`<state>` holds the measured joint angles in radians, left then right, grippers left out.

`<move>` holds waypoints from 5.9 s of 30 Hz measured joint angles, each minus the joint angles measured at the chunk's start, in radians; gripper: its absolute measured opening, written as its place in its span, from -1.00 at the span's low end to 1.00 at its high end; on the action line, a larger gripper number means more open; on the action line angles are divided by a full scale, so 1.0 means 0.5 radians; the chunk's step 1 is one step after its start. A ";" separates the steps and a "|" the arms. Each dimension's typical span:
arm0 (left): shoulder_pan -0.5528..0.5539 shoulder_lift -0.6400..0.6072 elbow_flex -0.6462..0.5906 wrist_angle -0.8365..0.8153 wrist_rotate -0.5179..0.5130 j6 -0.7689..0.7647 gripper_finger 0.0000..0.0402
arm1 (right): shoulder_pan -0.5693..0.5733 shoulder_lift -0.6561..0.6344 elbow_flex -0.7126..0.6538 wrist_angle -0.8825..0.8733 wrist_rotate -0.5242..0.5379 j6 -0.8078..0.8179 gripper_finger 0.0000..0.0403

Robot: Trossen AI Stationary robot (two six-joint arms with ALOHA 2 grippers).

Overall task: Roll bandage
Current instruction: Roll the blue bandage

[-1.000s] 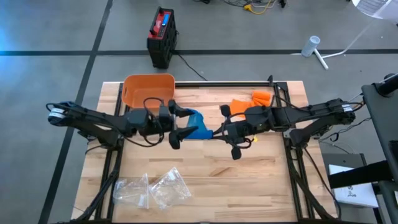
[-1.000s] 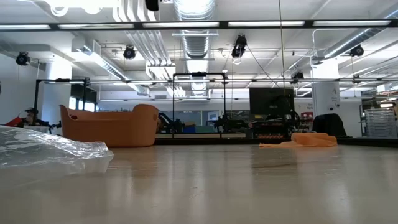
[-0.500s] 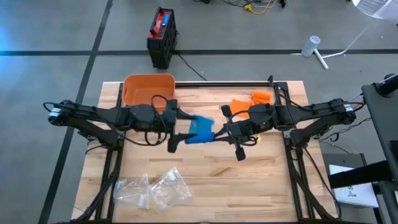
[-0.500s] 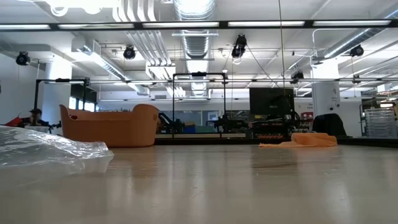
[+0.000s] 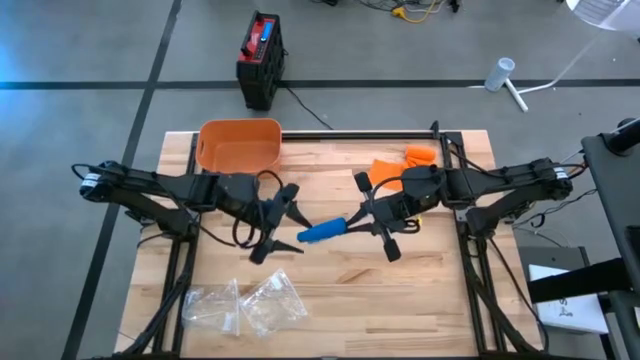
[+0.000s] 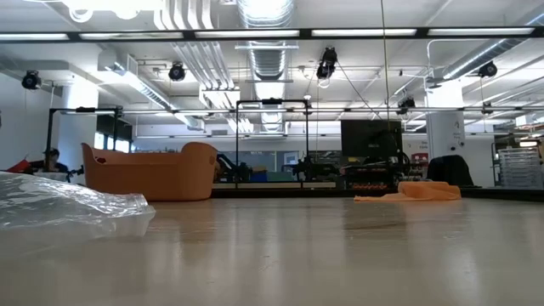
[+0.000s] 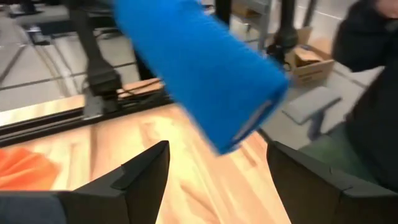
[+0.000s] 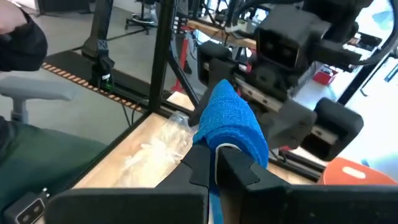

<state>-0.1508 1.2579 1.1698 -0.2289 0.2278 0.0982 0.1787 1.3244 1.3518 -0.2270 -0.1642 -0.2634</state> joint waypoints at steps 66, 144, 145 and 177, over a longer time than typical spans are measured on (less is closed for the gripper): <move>-0.059 -0.073 -0.060 0.450 -0.198 0.231 0.60 | -0.005 -0.121 -0.004 0.197 0.083 0.241 -0.99; -0.012 0.157 0.418 0.897 -0.890 1.495 -1.00 | 0.008 -0.053 -0.031 0.054 -0.188 0.714 -0.99; -0.017 0.155 0.435 0.891 -0.840 1.470 -1.00 | 0.008 -0.054 -0.036 0.055 -0.180 0.714 -0.99; 0.018 0.117 0.536 0.236 -1.049 1.176 -1.00 | 0.227 -0.081 0.035 0.212 -0.138 0.201 -0.99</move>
<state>-0.1417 1.3167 1.4376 -0.1111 -0.2969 0.6861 0.2920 1.2840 1.3692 -0.1211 -0.2332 -0.1628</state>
